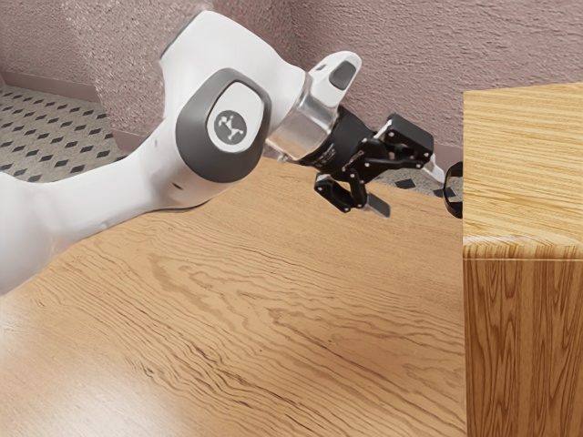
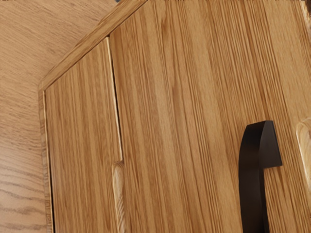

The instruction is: Pull the drawer handle with one arm to open the drawer

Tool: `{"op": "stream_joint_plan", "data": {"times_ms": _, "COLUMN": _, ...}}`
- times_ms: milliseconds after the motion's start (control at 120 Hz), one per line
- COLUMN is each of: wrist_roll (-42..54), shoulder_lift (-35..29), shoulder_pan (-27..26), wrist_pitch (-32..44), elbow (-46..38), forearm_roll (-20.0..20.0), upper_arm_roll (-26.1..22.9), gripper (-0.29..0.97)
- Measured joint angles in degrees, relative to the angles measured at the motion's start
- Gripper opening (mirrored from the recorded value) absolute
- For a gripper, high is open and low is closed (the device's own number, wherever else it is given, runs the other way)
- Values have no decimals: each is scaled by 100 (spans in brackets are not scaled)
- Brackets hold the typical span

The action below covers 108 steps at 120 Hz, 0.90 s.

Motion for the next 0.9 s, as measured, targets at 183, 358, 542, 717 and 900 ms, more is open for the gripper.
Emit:
{"op": "stream_joint_plan", "data": {"times_ms": 183, "wrist_roll": -1, "shoulder_lift": 3, "shoulder_pan": -57, "wrist_pitch": 43, "elbow": 2, "forearm_roll": 0, "upper_arm_roll": -7, "gripper": 68}}
{"op": "stream_joint_plan", "data": {"times_ms": 358, "wrist_roll": -1, "shoulder_lift": 76, "shoulder_pan": -71, "wrist_pitch": 73, "elbow": -14, "forearm_roll": 0, "upper_arm_roll": -10, "gripper": 68}}
{"op": "stream_joint_plan", "data": {"times_ms": 542, "wrist_roll": -2, "shoulder_lift": 158, "shoulder_pan": -88, "wrist_pitch": 98, "elbow": -10, "forearm_roll": -2, "upper_arm_roll": -8, "gripper": 68}}
{"op": "stream_joint_plan", "data": {"times_ms": 717, "wrist_roll": -3, "shoulder_lift": -32, "shoulder_pan": -82, "wrist_pitch": 108, "elbow": -249, "forearm_roll": -6, "upper_arm_roll": 63, "gripper": 68}}
{"op": "stream_joint_plan", "data": {"times_ms": 900, "wrist_roll": -2, "shoulder_lift": -250, "shoulder_pan": -17, "wrist_pitch": 127, "elbow": -522, "forearm_roll": -5, "upper_arm_roll": 103, "gripper": 68}}
